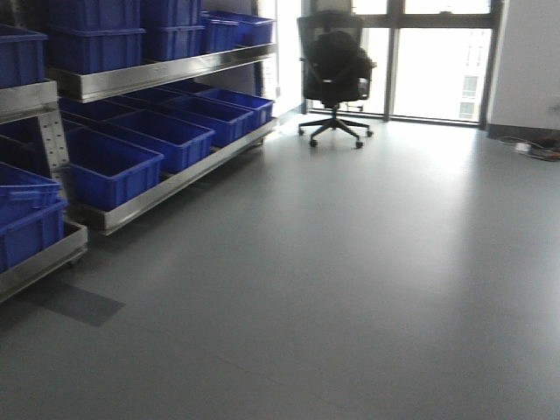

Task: Pick red cube and place on left shelf
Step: 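Drive the base to the shelf rack of blue crates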

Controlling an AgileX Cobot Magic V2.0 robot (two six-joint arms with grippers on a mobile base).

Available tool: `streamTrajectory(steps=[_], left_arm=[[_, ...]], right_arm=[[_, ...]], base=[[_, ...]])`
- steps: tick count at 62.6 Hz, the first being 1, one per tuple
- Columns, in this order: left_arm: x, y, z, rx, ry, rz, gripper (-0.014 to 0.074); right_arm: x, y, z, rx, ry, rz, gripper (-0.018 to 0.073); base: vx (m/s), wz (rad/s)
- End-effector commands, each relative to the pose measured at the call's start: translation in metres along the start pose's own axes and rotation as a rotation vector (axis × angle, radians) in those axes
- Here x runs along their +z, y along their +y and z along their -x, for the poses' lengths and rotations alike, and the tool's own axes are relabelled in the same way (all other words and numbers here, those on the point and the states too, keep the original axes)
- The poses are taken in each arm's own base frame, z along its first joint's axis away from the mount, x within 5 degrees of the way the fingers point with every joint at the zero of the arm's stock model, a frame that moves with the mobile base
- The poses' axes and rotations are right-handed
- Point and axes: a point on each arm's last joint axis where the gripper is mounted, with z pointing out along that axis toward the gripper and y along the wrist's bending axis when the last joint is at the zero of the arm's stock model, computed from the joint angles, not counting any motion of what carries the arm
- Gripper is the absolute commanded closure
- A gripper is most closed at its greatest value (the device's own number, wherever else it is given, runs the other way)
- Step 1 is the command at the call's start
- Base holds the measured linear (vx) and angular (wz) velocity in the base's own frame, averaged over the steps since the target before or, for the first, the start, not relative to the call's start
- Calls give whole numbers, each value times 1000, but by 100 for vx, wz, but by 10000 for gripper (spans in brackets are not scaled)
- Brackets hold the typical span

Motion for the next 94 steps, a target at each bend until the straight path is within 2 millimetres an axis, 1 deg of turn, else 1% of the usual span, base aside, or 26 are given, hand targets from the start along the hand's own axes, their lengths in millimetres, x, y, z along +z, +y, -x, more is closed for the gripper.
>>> streamTrajectory(steps=[1, 38, 75, 94], left_arm=[[0, 0, 1, -9, -77, -1, 495], [0, 0, 1, -9, -77, -1, 495], [0, 0, 1, -9, -77, -1, 495], [0, 0, 1, -9, -77, -1, 495]], right_arm=[[-3, 1, 16, -28, -101, 9, 432], [-3, 1, 15, -28, -99, 8, 432], [-3, 1, 15, -28, -99, 8, 432], [-3, 1, 15, -28, -99, 8, 432]], base=[[71, 59], [65, 62], [52, 77], [43, 52]])
